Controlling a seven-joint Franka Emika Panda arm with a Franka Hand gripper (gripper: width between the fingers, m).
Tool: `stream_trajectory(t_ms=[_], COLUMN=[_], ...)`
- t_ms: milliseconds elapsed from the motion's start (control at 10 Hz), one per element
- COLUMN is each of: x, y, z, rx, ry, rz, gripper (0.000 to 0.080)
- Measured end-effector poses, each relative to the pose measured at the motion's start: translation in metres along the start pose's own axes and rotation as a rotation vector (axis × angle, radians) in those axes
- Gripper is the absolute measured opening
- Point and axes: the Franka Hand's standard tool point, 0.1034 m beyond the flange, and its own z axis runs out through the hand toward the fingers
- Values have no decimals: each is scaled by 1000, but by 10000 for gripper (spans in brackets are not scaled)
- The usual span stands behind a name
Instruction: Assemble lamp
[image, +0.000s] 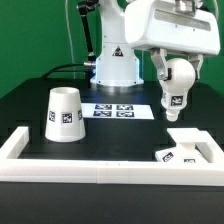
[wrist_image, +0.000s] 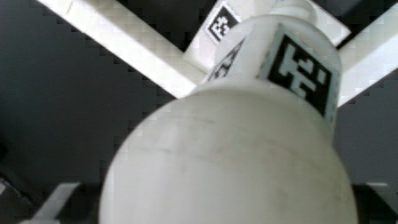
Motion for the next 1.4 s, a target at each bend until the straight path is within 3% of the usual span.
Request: stream_trajectory(t_ms=[300,500,600,1200,1400], x=[21,19,18,30,31], y=[14,13,18,3,2], z=[0,2,3,12,14], rx=[-16,-13,-30,-19,-27], ry=[26,22,40,55,70], rz=[-11,-10,-9,2,6], gripper=[579,579,579,579,579])
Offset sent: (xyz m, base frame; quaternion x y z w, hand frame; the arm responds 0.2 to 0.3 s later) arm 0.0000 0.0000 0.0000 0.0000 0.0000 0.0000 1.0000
